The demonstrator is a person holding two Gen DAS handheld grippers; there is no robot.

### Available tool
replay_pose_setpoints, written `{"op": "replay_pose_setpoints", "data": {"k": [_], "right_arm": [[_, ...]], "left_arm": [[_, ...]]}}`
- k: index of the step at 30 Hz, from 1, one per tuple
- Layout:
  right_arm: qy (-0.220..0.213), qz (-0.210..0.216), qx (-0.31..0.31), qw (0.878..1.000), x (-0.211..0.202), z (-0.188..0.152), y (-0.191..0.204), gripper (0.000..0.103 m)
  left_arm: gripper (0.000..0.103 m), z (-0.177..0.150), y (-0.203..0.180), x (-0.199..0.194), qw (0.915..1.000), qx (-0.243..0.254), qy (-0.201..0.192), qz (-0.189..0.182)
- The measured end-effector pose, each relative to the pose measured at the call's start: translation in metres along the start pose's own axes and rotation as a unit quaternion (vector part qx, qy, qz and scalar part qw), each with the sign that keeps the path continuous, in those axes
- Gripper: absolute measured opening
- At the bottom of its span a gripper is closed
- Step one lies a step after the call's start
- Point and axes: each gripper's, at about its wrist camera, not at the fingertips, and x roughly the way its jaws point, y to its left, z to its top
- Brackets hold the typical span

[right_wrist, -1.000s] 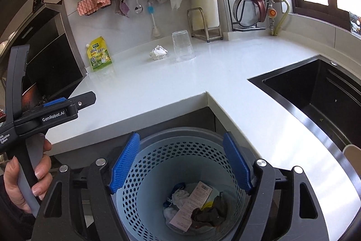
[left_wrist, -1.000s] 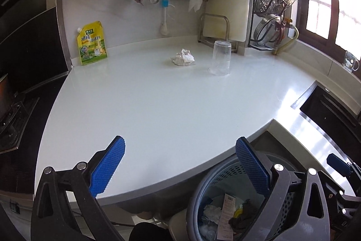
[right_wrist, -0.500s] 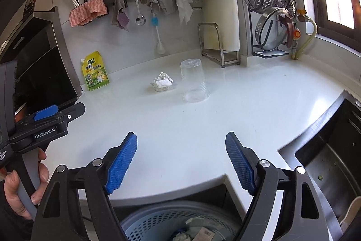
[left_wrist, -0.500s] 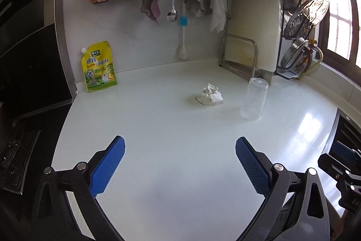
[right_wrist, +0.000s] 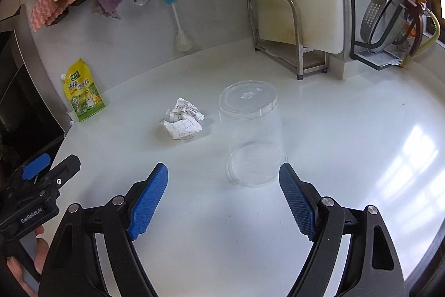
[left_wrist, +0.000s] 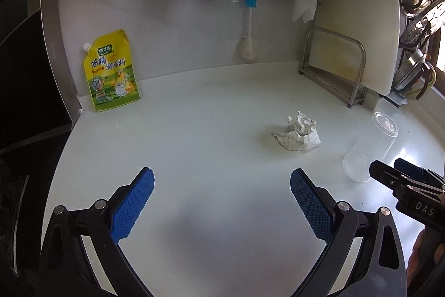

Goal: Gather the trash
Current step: 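Grasp the clear cup with the right gripper while the left grasps the crumpled tissue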

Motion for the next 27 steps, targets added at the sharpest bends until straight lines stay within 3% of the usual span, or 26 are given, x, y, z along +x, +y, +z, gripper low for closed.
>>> {"op": "replay_pose_setpoints", "data": {"k": [6, 14, 17, 27], "right_arm": [[0.026, 0.001, 0.04, 0.999, 0.038, 0.014, -0.016, 0.078], [0.028, 0.008, 0.057, 0.998, 0.055, 0.027, -0.026, 0.078], [0.028, 0.013, 0.058, 0.998, 0.057, 0.031, -0.031, 0.063], [0.012, 0.009, 0.103, 0.995, 0.055, 0.048, -0.077, 0.057]], "left_arm": [[0.097, 0.005, -0.005, 0.023, 0.9998, -0.001, 0.018, -0.009], [0.097, 0.017, -0.024, 0.051, 0.9992, -0.001, 0.036, -0.019], [0.097, 0.019, -0.037, 0.06, 0.9987, 0.005, 0.044, -0.025], [0.097, 0.031, -0.072, 0.083, 0.9972, 0.02, 0.057, -0.043]]}}
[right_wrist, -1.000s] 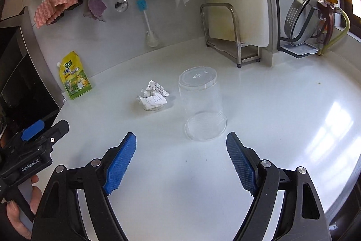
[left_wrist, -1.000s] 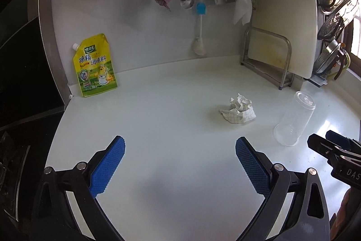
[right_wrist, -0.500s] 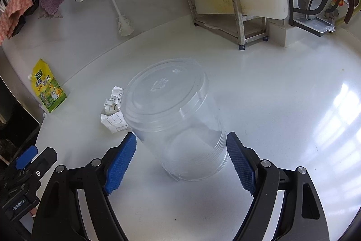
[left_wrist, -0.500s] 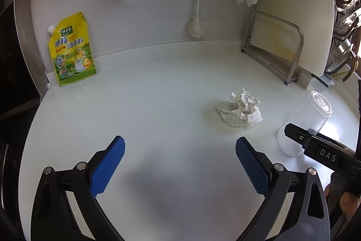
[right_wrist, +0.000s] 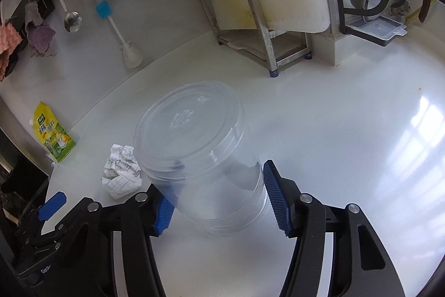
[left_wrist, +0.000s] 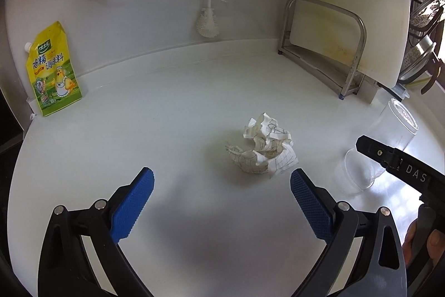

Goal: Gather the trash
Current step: 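Grasp the clear cup with the right gripper while the left grasps the crumpled tissue, then carry the tissue and clear cup over the grey bin with both grippers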

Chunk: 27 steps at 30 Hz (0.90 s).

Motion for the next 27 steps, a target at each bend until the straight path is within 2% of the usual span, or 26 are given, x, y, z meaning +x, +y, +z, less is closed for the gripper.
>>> {"op": "replay_pose_setpoints", "data": {"k": [4, 10, 13, 15, 16, 18, 19, 23, 27], "right_arm": [[-0.002, 0.005, 0.021, 1.0, -0.001, 0.004, -0.016, 0.057], [0.005, 0.012, 0.022, 1.0, 0.0, 0.002, -0.017, 0.057], [0.002, 0.014, 0.024, 1.0, -0.002, 0.003, -0.018, 0.057], [0.001, 0.014, 0.025, 1.0, -0.003, 0.003, -0.018, 0.057], [0.002, 0.015, 0.025, 1.0, -0.003, 0.002, -0.018, 0.057], [0.005, 0.015, 0.021, 1.0, -0.002, -0.001, -0.016, 0.057], [0.003, 0.014, 0.018, 1.0, -0.003, -0.003, -0.015, 0.057], [-0.001, 0.022, 0.004, 1.0, -0.012, -0.01, -0.007, 0.057], [-0.017, 0.031, -0.012, 0.999, -0.039, -0.025, 0.0, 0.056]], "left_arm": [[0.097, 0.008, -0.015, 0.02, 0.9998, 0.007, 0.019, -0.005], [0.097, 0.022, -0.026, 0.05, 0.999, 0.011, 0.037, 0.024], [0.096, 0.025, -0.026, 0.063, 0.9978, 0.007, 0.06, 0.028], [0.079, 0.025, -0.029, 0.068, 0.9969, 0.014, 0.065, 0.041], [0.061, 0.025, -0.029, 0.07, 0.9966, 0.016, 0.072, 0.037], [0.05, 0.024, -0.027, 0.068, 0.9972, 0.01, 0.071, 0.021], [0.038, 0.024, -0.026, 0.067, 0.9974, 0.008, 0.071, 0.014], [0.033, 0.012, -0.019, 0.045, 0.9984, 0.01, 0.055, 0.005], [0.033, -0.006, -0.015, 0.0, 0.9994, 0.028, 0.018, 0.009]]}}
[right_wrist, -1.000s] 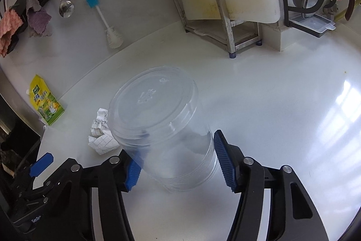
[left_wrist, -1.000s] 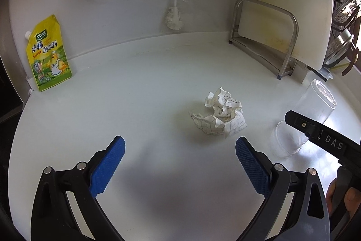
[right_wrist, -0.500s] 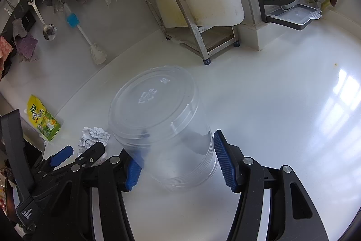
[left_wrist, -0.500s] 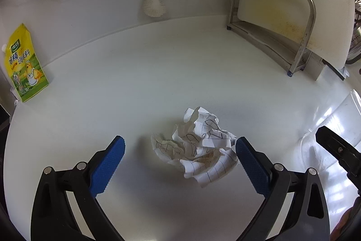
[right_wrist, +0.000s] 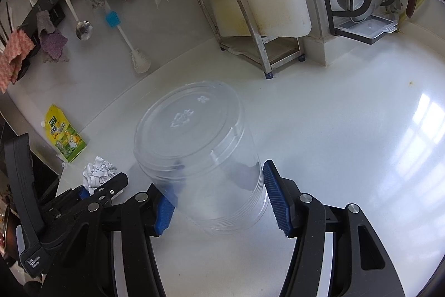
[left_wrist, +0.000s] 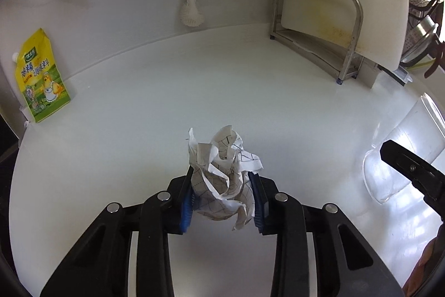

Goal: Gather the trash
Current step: 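Carry the tissue and clear cup over the grey bin with both grippers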

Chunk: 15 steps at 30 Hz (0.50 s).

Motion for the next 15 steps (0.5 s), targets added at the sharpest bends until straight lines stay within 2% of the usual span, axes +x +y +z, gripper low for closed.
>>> {"op": "replay_pose_setpoints", "data": {"k": [5, 15], "right_arm": [[-0.013, 0.008, -0.02, 1.0, -0.044, -0.027, 0.015, 0.057], [-0.024, 0.024, -0.027, 0.999, -0.132, -0.104, 0.035, 0.057]], "left_arm": [[0.033, -0.027, 0.017, -0.061, 0.9993, -0.005, -0.033, -0.019], [0.033, -0.083, 0.022, -0.15, 0.9975, 0.011, -0.063, -0.03]]}}
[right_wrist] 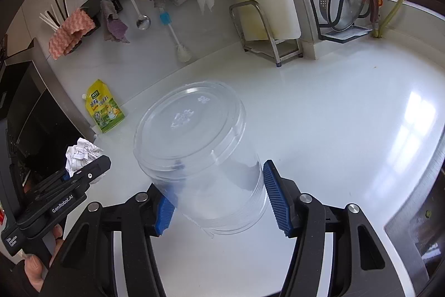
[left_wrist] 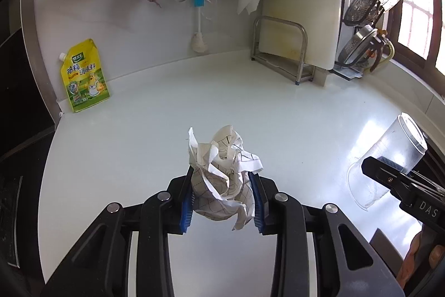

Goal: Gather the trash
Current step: 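Carry the tissue and clear cup over the grey bin with both grippers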

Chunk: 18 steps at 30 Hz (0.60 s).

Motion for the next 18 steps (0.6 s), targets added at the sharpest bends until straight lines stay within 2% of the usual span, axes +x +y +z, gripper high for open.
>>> {"op": "replay_pose_setpoints", "data": {"k": [9, 18], "right_arm": [[-0.008, -0.017, -0.011, 1.0, -0.086, -0.077, 0.014, 0.057], [0.007, -0.059, -0.038, 0.998, -0.149, -0.155, 0.017, 0.056]], "left_arm": [[0.033, -0.068, -0.022, -0.07, 0.9999, 0.009, 0.0, 0.01], [0.033, -0.131, -0.053, -0.117, 0.9996, 0.029, -0.001, -0.005]]}}
